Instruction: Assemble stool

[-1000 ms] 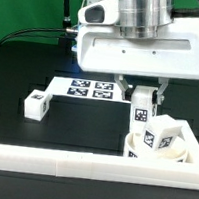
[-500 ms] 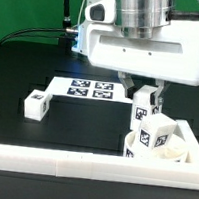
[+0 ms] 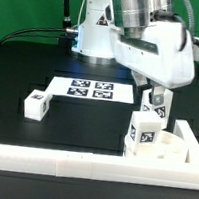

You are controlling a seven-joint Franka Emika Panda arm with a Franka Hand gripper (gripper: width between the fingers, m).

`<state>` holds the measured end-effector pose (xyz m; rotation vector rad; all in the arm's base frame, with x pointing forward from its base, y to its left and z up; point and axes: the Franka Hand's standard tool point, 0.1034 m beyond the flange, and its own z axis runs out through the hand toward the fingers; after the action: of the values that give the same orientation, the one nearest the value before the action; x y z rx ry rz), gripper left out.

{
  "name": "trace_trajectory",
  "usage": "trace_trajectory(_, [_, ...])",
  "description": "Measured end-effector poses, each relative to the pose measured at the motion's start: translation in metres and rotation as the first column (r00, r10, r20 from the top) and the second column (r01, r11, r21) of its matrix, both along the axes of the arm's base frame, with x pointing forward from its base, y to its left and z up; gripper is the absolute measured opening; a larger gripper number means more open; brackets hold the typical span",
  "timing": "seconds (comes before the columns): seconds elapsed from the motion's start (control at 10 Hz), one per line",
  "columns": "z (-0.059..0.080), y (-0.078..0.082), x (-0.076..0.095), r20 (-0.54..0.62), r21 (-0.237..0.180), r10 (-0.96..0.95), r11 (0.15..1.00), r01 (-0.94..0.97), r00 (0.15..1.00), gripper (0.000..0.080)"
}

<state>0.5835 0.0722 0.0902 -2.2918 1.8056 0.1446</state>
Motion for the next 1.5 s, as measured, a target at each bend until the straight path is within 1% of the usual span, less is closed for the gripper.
trace_trajectory(0.1, [0.0, 0.002, 0.0, -0.02, 0.022, -0.093, 0.995, 0.094, 0.995, 0.0335])
trace_trajectory(0.4, [0.001, 0.003, 0.0, -0.024, 0.028, -0.075, 0.997, 0.075, 0.997, 0.0347])
trace_trajectory(0.5, [0.007, 0.006, 0.001, -0.038, 0.037, -0.032, 0.999, 0.033, 0.999, 0.0553])
trace_trajectory(0.6, [0.014, 0.011, 0.004, -0.042, 0.048, -0.01, 0.999, 0.012, 0.999, 0.0553])
trace_trajectory(0.7, [0.023, 0.016, 0.008, -0.025, 0.052, 0.007, 0.999, -0.006, 1.0, 0.0629])
trace_trajectory(0.8, [0.031, 0.019, 0.01, -0.009, 0.055, 0.008, 0.998, -0.008, 1.0, 0.0629])
trace_trajectory(0.9, [0.033, 0.02, 0.011, -0.003, 0.055, 0.01, 0.998, -0.01, 1.0, 0.0646])
trace_trajectory(1.1, [0.03, 0.019, 0.01, -0.001, 0.05, 0.04, 0.998, -0.04, 0.999, 0.0648])
trace_trajectory(1.2, [0.03, 0.019, 0.01, 0.031, 0.04, 0.162, 0.986, -0.163, 0.986, 0.0648])
trace_trajectory(1.3, [0.029, 0.018, 0.009, 0.056, 0.018, 0.3, 0.953, -0.302, 0.952, 0.0648])
trace_trajectory(1.4, [0.031, 0.017, 0.011, 0.082, -0.008, 0.424, 0.905, -0.425, 0.902, 0.0648])
trace_trajectory(1.5, [0.033, 0.015, 0.013, 0.114, -0.037, 0.549, 0.835, -0.549, 0.828, 0.0648])
